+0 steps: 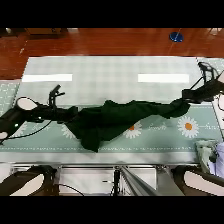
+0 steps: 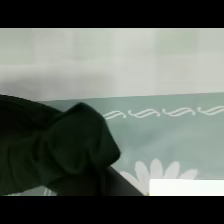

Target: Fold the shirts.

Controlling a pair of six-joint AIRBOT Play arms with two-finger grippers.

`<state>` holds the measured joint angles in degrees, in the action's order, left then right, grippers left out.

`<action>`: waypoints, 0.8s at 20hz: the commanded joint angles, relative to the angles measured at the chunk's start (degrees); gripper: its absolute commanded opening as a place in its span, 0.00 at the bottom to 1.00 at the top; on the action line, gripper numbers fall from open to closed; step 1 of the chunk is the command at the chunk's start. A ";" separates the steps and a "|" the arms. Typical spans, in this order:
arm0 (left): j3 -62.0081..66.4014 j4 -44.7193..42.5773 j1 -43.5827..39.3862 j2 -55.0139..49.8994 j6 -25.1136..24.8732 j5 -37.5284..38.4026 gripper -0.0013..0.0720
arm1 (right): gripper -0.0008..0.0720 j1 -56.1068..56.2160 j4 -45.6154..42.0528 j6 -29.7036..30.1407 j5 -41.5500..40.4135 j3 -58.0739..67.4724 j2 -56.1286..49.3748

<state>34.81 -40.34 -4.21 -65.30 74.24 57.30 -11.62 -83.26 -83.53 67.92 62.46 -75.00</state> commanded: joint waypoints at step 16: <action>-0.52 1.86 -3.19 -6.51 -3.87 -0.28 0.05 | 0.67 18.62 32.79 9.20 -11.37 6.82 1.75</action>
<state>34.28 -38.54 -7.07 -71.77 70.89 56.97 0.40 -54.70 -73.71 58.37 68.75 -70.11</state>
